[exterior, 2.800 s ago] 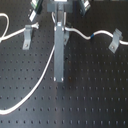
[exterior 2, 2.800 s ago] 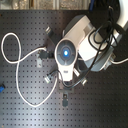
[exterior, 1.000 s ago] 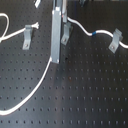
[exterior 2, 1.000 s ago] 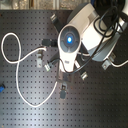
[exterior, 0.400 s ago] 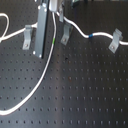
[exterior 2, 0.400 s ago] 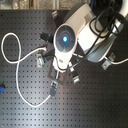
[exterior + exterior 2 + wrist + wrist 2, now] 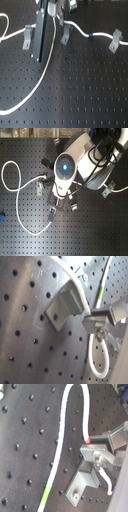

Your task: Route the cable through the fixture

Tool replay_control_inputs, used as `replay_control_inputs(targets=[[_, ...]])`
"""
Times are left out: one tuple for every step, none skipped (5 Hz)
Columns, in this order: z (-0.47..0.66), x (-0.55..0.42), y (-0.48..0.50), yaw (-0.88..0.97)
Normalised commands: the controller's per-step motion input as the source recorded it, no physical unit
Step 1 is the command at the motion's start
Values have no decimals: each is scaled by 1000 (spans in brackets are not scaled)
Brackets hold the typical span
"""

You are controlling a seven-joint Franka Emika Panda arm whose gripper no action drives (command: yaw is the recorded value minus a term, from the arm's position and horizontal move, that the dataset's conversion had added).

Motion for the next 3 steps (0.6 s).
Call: replay_control_inputs(targets=[[346,-186,92,26],[218,-134,195,134],[238,-66,274,220]])
